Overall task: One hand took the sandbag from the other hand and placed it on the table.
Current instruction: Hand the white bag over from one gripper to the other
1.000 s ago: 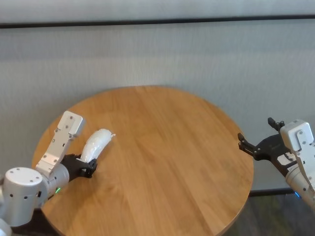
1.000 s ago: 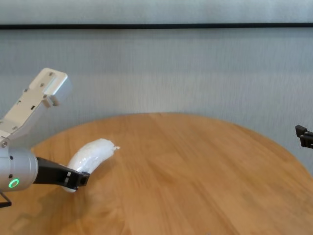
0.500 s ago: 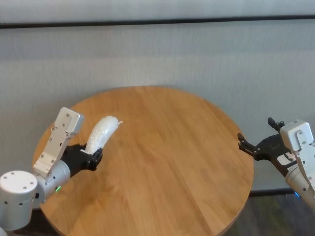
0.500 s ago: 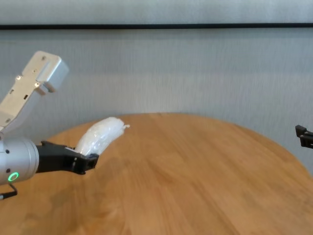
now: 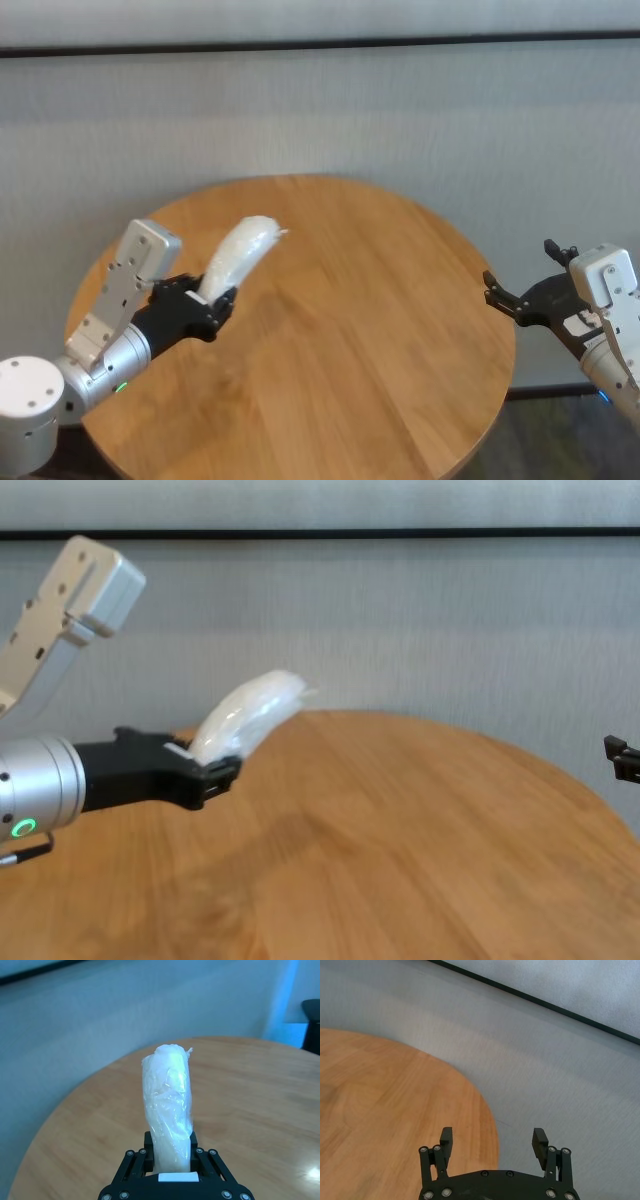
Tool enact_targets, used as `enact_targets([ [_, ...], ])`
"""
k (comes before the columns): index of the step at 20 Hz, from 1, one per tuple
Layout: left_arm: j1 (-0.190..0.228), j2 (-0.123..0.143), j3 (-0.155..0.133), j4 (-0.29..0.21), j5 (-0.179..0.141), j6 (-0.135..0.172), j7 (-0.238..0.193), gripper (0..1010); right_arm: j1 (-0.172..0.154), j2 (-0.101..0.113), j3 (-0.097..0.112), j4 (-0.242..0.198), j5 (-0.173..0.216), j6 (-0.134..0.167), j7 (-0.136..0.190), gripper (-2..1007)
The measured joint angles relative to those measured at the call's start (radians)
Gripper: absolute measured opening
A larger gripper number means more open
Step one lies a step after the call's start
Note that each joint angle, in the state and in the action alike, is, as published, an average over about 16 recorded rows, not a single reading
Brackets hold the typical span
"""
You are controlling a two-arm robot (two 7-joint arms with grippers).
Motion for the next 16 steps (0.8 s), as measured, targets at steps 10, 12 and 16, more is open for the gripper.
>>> enact_targets([
  [10,0.017,0.037,0.004,-0.106,0.012,-0.082,-0.113,395,0.000,0.000,0.000,0.000,0.000,0.000,0.000,1002],
  [12,0.016,0.040,0.005,-0.122,0.014,-0.087,-0.133,395,0.000,0.000,0.000,0.000,0.000,0.000,0.000,1002],
  [16,0.008,0.044,0.011,-0.146,0.017,-0.091,-0.168,395,0.000,0.000,0.000,0.000,0.000,0.000,0.000,1002],
])
